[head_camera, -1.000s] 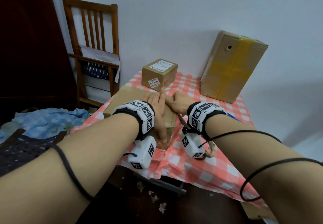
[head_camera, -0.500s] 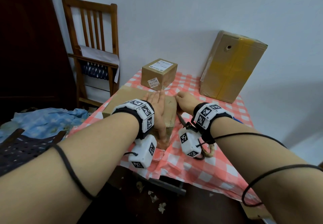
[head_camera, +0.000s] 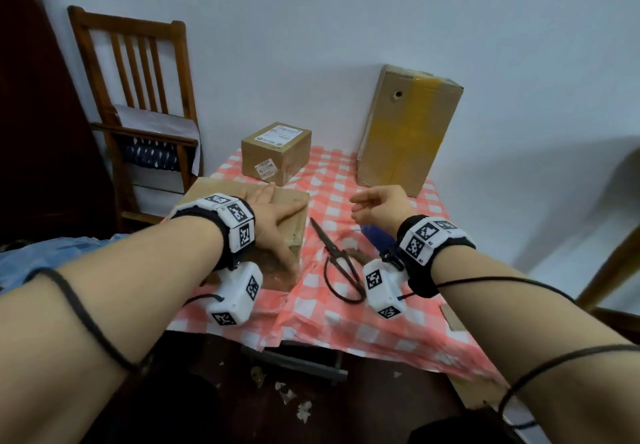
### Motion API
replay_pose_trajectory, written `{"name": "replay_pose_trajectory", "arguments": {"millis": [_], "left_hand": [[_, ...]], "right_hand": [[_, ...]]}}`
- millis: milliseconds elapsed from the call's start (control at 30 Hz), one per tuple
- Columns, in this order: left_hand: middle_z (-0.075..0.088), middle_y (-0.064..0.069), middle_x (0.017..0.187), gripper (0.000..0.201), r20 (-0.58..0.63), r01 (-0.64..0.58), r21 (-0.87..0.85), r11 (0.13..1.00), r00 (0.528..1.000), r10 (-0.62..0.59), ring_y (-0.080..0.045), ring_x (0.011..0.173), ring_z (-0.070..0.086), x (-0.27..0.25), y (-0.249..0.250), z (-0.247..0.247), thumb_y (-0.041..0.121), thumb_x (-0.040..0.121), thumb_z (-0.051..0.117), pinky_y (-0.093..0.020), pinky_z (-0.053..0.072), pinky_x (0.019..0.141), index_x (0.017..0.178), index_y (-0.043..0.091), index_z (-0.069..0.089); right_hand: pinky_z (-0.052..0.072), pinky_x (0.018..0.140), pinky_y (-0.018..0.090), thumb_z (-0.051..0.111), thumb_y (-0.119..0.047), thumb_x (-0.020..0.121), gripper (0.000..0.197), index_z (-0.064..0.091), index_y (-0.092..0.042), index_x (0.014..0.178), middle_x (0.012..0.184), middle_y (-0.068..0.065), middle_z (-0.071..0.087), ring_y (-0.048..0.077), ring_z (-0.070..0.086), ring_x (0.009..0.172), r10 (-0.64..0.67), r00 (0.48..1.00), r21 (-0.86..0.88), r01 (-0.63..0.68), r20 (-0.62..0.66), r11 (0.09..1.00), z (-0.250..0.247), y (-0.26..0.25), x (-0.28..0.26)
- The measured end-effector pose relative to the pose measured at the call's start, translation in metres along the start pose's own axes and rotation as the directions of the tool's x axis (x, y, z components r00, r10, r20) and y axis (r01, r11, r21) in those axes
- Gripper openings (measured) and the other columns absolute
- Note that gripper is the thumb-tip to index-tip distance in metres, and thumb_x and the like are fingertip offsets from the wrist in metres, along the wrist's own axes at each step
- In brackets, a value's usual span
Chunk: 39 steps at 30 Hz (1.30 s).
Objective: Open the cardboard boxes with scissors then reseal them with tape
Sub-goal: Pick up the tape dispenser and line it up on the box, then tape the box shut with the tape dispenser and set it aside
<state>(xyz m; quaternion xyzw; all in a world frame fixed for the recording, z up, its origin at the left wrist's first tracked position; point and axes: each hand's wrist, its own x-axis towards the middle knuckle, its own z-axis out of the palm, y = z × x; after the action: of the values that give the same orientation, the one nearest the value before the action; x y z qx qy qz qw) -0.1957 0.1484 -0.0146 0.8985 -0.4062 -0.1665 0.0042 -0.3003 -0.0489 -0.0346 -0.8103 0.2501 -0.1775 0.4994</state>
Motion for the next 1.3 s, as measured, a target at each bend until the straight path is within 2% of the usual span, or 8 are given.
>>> {"name": "replay_pose_trajectory", "arguments": {"millis": [167, 333, 467, 767, 867, 967, 1167, 1300], "left_hand": [[0.007, -0.01, 0.154, 0.113, 0.009, -0.004, -0.004, 1.0, 1.0, 0.004, -0.034, 0.139, 0.02, -0.01, 0.03, -0.017, 0.056, 0.053, 0.086, -0.046, 0.032, 0.108, 0.146, 0.035, 0.026], [0.004, -0.008, 0.16, 0.093, -0.055, -0.016, -0.022, 1.0, 0.998, 0.015, -0.03, 0.146, 0.009, 0.01, 0.072, -0.024, 0.066, 0.072, 0.067, -0.046, 0.017, 0.116, 0.149, 0.029, 0.029], [0.022, -0.008, 0.154, 0.071, -0.128, -0.047, -0.053, 0.997, 0.991, 0.04, -0.026, 0.14, 0.028, 0.022, 0.087, -0.017, 0.047, 0.083, 0.067, -0.039, 0.031, 0.111, 0.144, 0.022, 0.041], [0.054, -0.01, 0.136, 0.039, -0.266, -0.047, -0.44, 0.897, 0.961, -0.08, -0.026, 0.123, 0.053, 0.032, 0.097, -0.022, 0.003, 0.095, 0.045, -0.031, 0.042, 0.1, 0.133, 0.007, 0.055], [0.065, -0.017, 0.105, 0.02, -0.237, -0.035, -0.687, 0.726, 0.955, -0.178, -0.027, 0.09, 0.062, 0.042, 0.101, -0.024, 0.005, 0.095, 0.045, -0.036, 0.054, 0.083, 0.101, 0.001, 0.064], [0.047, -0.013, 0.069, 0.023, -0.065, 0.047, -0.884, 0.465, 0.973, -0.222, -0.019, 0.055, 0.043, 0.039, 0.111, -0.023, 0.015, 0.1, 0.038, -0.026, 0.038, 0.055, 0.08, 0.012, 0.049], [0.06, -0.023, 0.093, 0.061, 0.172, 0.197, -0.962, 0.187, 0.975, -0.14, -0.032, 0.09, 0.061, 0.037, 0.112, -0.005, 0.057, 0.094, 0.036, -0.041, 0.044, 0.088, 0.085, -0.003, 0.045], [0.07, -0.021, 0.085, 0.07, 0.173, 0.178, -0.974, 0.142, 0.984, -0.049, -0.031, 0.084, 0.063, 0.028, 0.113, -0.008, 0.061, 0.091, 0.042, -0.032, 0.043, 0.07, 0.084, -0.007, 0.054]], "right_hand": [[0.046, 0.055, 0.025, 0.069, -0.019, 0.085, 0.017, 0.069, -0.003, 0.079, 0.061, 0.003, 0.058, 0.012, 0.054, 0.053, -0.022, 0.961, -0.272, -0.056, -0.276, 0.961, -0.039, 0.021, -0.001], [0.03, 0.047, 0.026, 0.063, -0.036, 0.088, 0.034, 0.049, -0.012, 0.068, 0.064, 0.003, 0.046, 0.018, 0.044, 0.058, 0.14, 0.986, -0.784, -0.157, -0.091, 0.601, -0.043, 0.04, 0.0], [0.039, 0.063, 0.029, 0.058, -0.033, 0.092, 0.027, 0.049, -0.009, 0.082, 0.076, 0.005, 0.05, 0.023, 0.05, 0.077, 0.232, 0.973, -0.828, -0.136, -0.007, 0.543, -0.036, 0.061, 0.003], [0.032, 0.057, 0.029, 0.061, -0.023, 0.089, 0.018, 0.054, -0.006, 0.085, 0.085, 0.012, 0.051, 0.024, 0.046, 0.076, 0.161, 0.986, -0.544, -0.159, -0.045, 0.824, -0.067, 0.042, -0.009], [0.03, 0.058, 0.029, 0.063, -0.017, 0.084, 0.015, 0.053, -0.007, 0.083, 0.074, 0.007, 0.05, 0.022, 0.044, 0.07, 0.183, 0.972, -0.159, -0.205, -0.144, 0.966, -0.08, 0.021, -0.023], [0.034, 0.046, 0.022, 0.058, -0.031, 0.067, 0.032, 0.053, -0.01, 0.091, 0.074, 0.007, 0.052, 0.019, 0.046, 0.058, 0.196, 0.953, 0.136, -0.167, -0.232, 0.976, -0.083, 0.007, -0.034], [0.038, 0.055, 0.027, 0.057, -0.041, 0.078, 0.027, 0.052, -0.014, 0.08, 0.069, 0.009, 0.051, 0.022, 0.046, 0.055, 0.261, 0.936, 0.326, -0.176, -0.237, 0.929, -0.082, 0.001, -0.043], [0.037, 0.059, 0.03, 0.058, -0.043, 0.081, 0.029, 0.055, -0.015, 0.075, 0.065, 0.008, 0.053, 0.021, 0.048, 0.054, 0.237, 0.951, 0.291, -0.174, -0.2, 0.941, -0.082, -0.004, -0.048]]}}
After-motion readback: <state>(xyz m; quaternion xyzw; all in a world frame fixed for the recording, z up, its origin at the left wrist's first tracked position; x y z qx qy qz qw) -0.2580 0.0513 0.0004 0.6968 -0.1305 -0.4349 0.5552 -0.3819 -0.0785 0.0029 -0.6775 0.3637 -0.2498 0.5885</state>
